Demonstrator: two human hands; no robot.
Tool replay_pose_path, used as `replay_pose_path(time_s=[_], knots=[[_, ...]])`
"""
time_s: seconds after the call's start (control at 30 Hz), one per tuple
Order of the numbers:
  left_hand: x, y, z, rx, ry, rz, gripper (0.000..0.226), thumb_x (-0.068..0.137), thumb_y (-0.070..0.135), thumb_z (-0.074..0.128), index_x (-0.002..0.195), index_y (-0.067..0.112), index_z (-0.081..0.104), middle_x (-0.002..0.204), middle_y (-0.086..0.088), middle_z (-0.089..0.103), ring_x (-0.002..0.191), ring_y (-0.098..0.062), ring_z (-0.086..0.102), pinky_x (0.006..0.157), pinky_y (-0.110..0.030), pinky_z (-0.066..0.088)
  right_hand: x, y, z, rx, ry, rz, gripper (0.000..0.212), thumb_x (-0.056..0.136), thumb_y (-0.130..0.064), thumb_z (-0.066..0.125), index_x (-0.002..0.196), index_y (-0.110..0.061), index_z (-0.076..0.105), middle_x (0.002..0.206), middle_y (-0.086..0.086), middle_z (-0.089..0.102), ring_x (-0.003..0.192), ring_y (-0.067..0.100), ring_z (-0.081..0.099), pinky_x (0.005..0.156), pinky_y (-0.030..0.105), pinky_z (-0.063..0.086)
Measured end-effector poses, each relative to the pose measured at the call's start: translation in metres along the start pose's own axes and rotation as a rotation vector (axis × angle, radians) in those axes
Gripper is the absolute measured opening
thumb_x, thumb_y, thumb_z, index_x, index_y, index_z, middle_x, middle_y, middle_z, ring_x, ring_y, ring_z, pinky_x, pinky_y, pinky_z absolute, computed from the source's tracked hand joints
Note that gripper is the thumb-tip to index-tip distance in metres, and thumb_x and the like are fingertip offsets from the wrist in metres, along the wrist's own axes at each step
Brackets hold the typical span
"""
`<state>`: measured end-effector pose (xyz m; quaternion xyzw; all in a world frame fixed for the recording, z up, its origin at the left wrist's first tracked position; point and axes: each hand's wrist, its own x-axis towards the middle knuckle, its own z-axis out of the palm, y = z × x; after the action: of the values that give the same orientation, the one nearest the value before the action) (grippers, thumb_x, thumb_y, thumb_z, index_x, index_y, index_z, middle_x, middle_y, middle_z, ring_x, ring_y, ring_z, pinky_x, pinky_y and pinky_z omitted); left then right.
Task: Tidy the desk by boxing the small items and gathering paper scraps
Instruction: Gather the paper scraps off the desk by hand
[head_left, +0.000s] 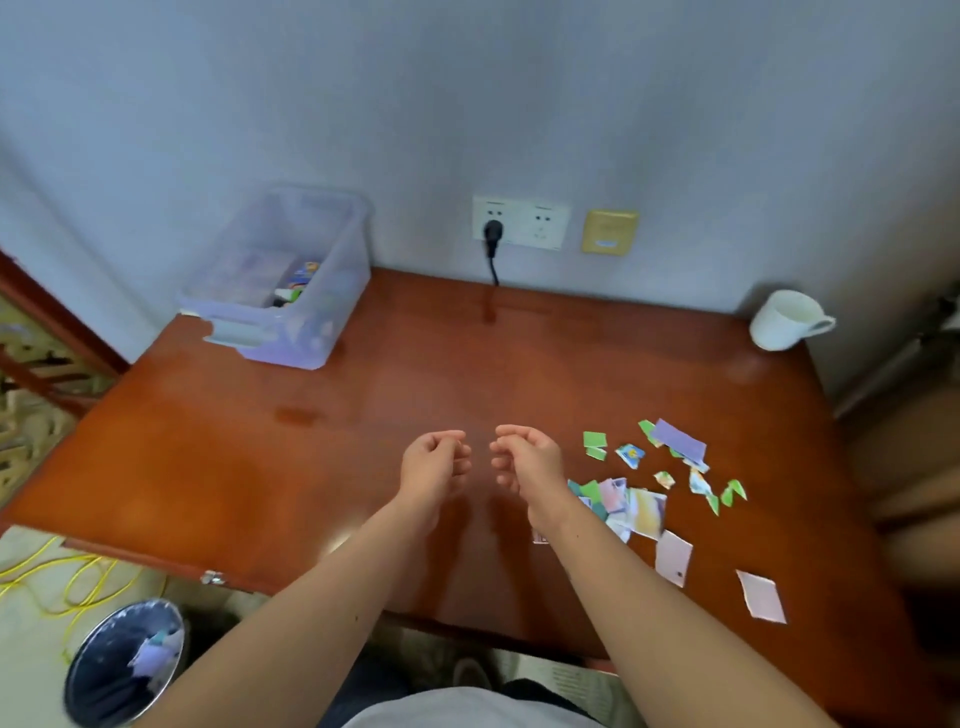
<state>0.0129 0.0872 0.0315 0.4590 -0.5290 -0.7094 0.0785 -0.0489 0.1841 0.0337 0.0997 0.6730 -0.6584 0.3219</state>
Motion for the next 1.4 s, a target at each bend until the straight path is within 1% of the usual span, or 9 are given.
replay_pose_path(time_s=[0.13, 0.5, 0.63, 0.77, 0.93, 1.03, 1.13, 1.27, 1.4], knots=[[0.000, -0.010, 0.020, 0.102, -0.119, -0.015, 0.019, 0.091, 0.002, 0.043, 0.098, 0.009, 0.059, 0.078, -0.004, 0.061, 0.059, -0.014, 0.053, 0.049, -0.020, 0.042, -0.001, 0.007, -0.026, 0.031, 0.100, 0.024, 0.020, 0.089, -0.005, 0.051, 0.089, -0.021, 0.063, 0.076, -0.002, 0.065, 0.062, 0.010, 0.055, 0.056, 0.023, 0.043], [0.019, -0.019, 0.043, 0.406, -0.377, -0.086, 0.015, 0.091, 0.004, 0.057, 0.090, 0.017, 0.063, 0.090, -0.007, 0.065, 0.069, -0.015, 0.058, 0.068, -0.025, 0.049, -0.004, 0.026, -0.054, 0.063, 0.419, 0.060, 0.018, 0.090, -0.007, 0.055, 0.097, -0.018, 0.066, 0.088, 0.000, 0.066, 0.079, 0.013, 0.061, 0.074, 0.029, 0.053], [0.031, -0.012, 0.040, 0.520, -0.515, -0.035, 0.013, 0.091, 0.007, 0.057, 0.096, 0.018, 0.062, 0.101, -0.007, 0.064, 0.080, -0.015, 0.062, 0.079, -0.028, 0.052, -0.002, 0.025, -0.046, 0.080, 0.535, 0.063, 0.018, 0.090, -0.009, 0.056, 0.102, -0.017, 0.067, 0.088, 0.000, 0.066, 0.079, 0.011, 0.061, 0.067, 0.025, 0.053], [0.044, -0.006, 0.038, 0.606, -0.618, -0.004, 0.016, 0.092, 0.010, 0.058, 0.107, 0.016, 0.062, 0.105, -0.003, 0.062, 0.093, -0.016, 0.064, 0.074, -0.021, 0.051, -0.002, 0.029, -0.037, 0.114, 0.613, 0.070, 0.019, 0.091, -0.010, 0.055, 0.105, -0.016, 0.067, 0.096, 0.003, 0.067, 0.082, 0.013, 0.062, 0.064, 0.023, 0.049], [0.053, -0.009, 0.038, 0.626, -0.678, -0.050, 0.016, 0.092, 0.009, 0.057, 0.106, 0.016, 0.062, 0.106, -0.007, 0.064, 0.088, -0.016, 0.063, 0.078, -0.025, 0.051, -0.004, 0.036, -0.034, 0.093, 0.710, 0.088, 0.020, 0.093, -0.010, 0.054, 0.108, -0.016, 0.067, 0.104, 0.005, 0.068, 0.085, 0.014, 0.063, 0.063, 0.022, 0.049], [0.055, -0.014, 0.040, 0.645, -0.717, -0.049, 0.018, 0.091, 0.008, 0.057, 0.105, 0.017, 0.062, 0.109, -0.008, 0.064, 0.084, -0.014, 0.061, 0.076, -0.024, 0.051, -0.004, 0.037, -0.040, 0.033, 0.729, 0.096, 0.021, 0.093, -0.009, 0.053, 0.107, -0.017, 0.065, 0.107, 0.004, 0.066, 0.089, 0.014, 0.062, 0.071, 0.026, 0.054], [0.057, -0.021, 0.046, 0.721, -0.732, 0.012, 0.021, 0.089, 0.008, 0.056, 0.106, 0.018, 0.060, 0.111, -0.008, 0.063, 0.096, -0.017, 0.061, 0.070, -0.021, 0.051, 0.000, 0.038, -0.052, -0.070, 0.696, 0.092, 0.021, 0.090, -0.008, 0.055, 0.104, -0.021, 0.063, 0.109, 0.005, 0.066, 0.094, 0.016, 0.062, 0.078, 0.031, 0.056], [0.058, -0.030, 0.055, 0.819, -0.703, 0.130, 0.024, 0.085, 0.010, 0.060, 0.108, 0.017, 0.061, 0.111, -0.006, 0.064, 0.099, -0.015, 0.059, 0.073, -0.025, 0.051, 0.007, 0.038, -0.072, -0.249, 0.611, 0.082, 0.030, 0.088, -0.007, 0.059, 0.115, -0.019, 0.060, 0.105, -0.001, 0.060, 0.079, 0.007, 0.054, 0.060, 0.021, 0.047], [0.052, -0.045, 0.066, 0.951, -0.624, 0.175, 0.032, 0.080, 0.012, 0.064, 0.111, 0.019, 0.061, 0.111, -0.002, 0.063, 0.097, -0.010, 0.058, 0.083, -0.025, 0.048, 0.017, 0.045, -0.094, -0.472, 0.545, 0.060, 0.044, 0.082, -0.010, 0.068, 0.121, -0.025, 0.055, 0.114, -0.005, 0.055, 0.098, 0.013, 0.053, 0.058, 0.019, 0.044]])
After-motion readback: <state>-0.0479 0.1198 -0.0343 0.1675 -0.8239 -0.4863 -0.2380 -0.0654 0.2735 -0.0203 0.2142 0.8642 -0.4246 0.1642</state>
